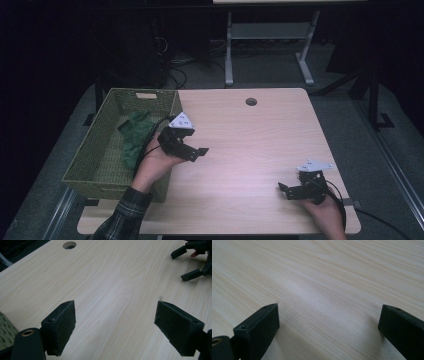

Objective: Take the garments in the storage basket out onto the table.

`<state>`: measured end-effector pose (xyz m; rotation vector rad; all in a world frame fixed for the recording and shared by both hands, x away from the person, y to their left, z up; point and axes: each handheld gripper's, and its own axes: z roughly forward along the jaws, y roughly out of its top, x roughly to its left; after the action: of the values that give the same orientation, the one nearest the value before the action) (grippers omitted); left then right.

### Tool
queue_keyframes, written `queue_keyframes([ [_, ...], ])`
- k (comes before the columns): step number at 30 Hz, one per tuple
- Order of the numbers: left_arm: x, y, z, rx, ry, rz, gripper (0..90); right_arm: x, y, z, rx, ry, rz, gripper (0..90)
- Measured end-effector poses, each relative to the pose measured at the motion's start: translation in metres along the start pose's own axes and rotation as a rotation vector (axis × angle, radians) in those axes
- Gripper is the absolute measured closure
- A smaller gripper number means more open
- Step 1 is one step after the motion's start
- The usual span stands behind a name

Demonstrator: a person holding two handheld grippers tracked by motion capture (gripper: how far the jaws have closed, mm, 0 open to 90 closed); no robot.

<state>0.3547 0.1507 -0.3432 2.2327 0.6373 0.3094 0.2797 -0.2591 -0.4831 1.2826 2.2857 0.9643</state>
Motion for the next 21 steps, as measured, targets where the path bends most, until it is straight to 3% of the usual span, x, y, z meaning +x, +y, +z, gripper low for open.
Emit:
queue_keyframes([
  [8, 0.015, 0.008, -0.007, 0.007, -0.003, 0.009, 16.6, 0.000, 0.000, 0.000, 0.000, 0.000, 0.000, 3.1],
  [13, 0.027, 0.005, -0.016, -0.007, 0.002, -0.009, 16.9, 0.000, 0.000, 0.000, 0.000, 0.000, 0.000, 3.1],
  [21, 0.043, -0.006, -0.026, 0.001, 0.052, -0.037, 16.9, 0.000, 0.000, 0.000, 0.000, 0.000, 0.000, 3.1],
])
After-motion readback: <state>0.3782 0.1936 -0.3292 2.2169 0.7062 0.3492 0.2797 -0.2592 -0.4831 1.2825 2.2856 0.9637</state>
